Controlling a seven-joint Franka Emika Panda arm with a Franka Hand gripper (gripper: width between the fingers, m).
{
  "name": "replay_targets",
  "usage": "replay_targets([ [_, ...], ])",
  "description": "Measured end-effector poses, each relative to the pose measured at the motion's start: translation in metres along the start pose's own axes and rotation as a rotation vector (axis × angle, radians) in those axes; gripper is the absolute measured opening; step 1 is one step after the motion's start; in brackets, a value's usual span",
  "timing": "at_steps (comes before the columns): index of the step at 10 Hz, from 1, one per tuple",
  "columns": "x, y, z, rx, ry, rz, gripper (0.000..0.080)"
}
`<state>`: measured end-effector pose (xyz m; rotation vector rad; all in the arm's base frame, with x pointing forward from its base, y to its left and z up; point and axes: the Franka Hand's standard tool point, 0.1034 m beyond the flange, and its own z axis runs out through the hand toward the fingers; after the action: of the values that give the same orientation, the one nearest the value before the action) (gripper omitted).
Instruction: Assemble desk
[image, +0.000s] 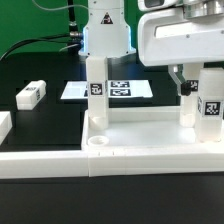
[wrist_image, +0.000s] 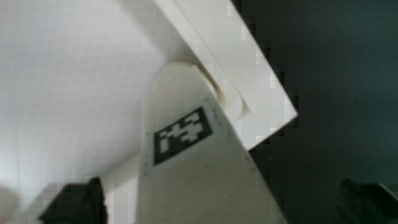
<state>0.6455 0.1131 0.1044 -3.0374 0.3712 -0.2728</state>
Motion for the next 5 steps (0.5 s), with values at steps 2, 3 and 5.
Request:
replay_targets([
  [2,-0.0002,0.0001,0.0013,0.006,0.001,0.057,0.0541],
  [3,-0.0002,0.0001,0.0013,0.006,0.001,0.059,0.0405],
  [5,0.0021,0.0065,0.0014,-0.003,0.004,0.194,0.0312],
])
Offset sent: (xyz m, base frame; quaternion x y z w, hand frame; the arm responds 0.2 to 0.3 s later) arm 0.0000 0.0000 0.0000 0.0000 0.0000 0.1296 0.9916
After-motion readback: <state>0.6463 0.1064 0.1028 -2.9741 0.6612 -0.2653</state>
